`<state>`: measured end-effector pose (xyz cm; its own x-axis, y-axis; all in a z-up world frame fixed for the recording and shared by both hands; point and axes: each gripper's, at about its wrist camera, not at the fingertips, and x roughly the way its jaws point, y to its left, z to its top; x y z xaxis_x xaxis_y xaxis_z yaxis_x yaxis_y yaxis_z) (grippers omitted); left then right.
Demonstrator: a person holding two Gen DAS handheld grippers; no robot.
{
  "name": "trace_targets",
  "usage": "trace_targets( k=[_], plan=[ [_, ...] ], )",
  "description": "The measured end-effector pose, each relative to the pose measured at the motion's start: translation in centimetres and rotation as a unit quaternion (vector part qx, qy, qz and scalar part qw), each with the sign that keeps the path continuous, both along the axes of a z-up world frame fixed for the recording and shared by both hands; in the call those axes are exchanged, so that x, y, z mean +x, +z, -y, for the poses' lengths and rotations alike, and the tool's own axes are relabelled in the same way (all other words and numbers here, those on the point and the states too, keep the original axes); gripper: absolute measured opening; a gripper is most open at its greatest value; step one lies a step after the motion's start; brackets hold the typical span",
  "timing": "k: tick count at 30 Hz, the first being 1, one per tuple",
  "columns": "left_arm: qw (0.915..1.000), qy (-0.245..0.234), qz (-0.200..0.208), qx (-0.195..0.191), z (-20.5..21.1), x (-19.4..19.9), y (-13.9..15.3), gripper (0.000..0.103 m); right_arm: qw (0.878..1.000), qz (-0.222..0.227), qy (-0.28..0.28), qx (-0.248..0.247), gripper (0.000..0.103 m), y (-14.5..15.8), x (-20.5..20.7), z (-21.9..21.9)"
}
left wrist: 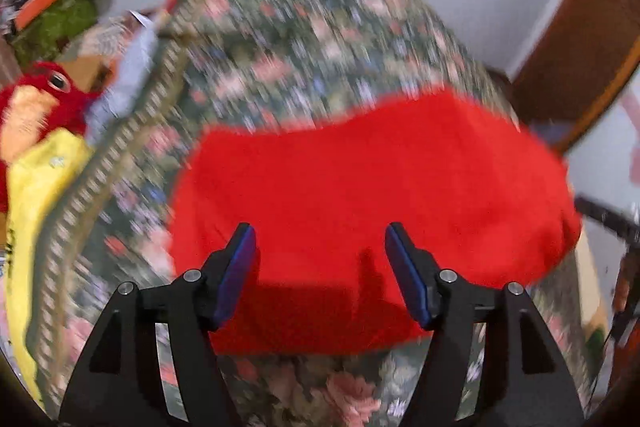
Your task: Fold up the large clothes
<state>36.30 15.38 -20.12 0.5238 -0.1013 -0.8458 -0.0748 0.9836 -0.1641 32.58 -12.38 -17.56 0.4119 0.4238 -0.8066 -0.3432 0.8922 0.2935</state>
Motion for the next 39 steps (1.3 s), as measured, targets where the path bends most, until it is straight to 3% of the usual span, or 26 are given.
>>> trace_targets(
  k=[4,7,9,13,18,24,29,33,37,39],
  plan=[
    [0.9982,0.005,-0.036,0.048,1.4,-0.8,-4.2,0.069,0.999,-0.018,-0.009,-0.038,0.054,-2.7,-0.2,1.7],
    [0.9977,0.05,-0.033,0.033,-0.6,-2.0,-5.4,0.08,0.997,-0.024,-0.046,-0.053,0.054,-3.6,-0.2,4.7],
    [0.9968,0.069,-0.037,0.018,-2.1,-2.7,-5.7,0.08,0.994,-0.027,-0.079,-0.07,0.054,-4.1,0.1,7.0],
    [0.9903,0.119,-0.048,0.052,-4.7,-4.4,-6.0,0.08,0.99,-0.046,-0.127,-0.038,0.054,-4.3,0.3,10.6],
    [0.9865,0.156,-0.045,-0.021,-7.7,-7.0,-5.8,0.08,0.994,-0.043,-0.097,-0.013,0.054,-4.2,0.5,9.2],
    [0.9892,0.132,-0.046,-0.042,-5.4,-6.9,-5.7,0.08,0.996,-0.058,-0.056,-0.04,0.054,-6.6,1.4,5.1],
    [0.9908,0.123,-0.055,0.015,-3.5,-4.8,-6.9,0.08,0.995,-0.026,-0.025,-0.089,0.054,-6.7,1.4,4.0],
    [0.989,0.128,-0.051,0.054,-3.2,-4.1,-7.8,0.08,0.992,-0.017,-0.009,-0.127,0.054,-6.7,1.5,4.1],
    [0.9836,0.129,-0.04,0.119,-2.8,-4.1,-8.2,0.083,0.987,-0.011,-0.011,-0.158,0.054,-6.7,1.0,5.0],
    [0.9822,0.138,-0.037,0.122,-3.5,-4.2,-8.5,0.083,0.984,-0.007,-0.017,-0.175,0.054,-6.8,0.7,5.4]
  ],
)
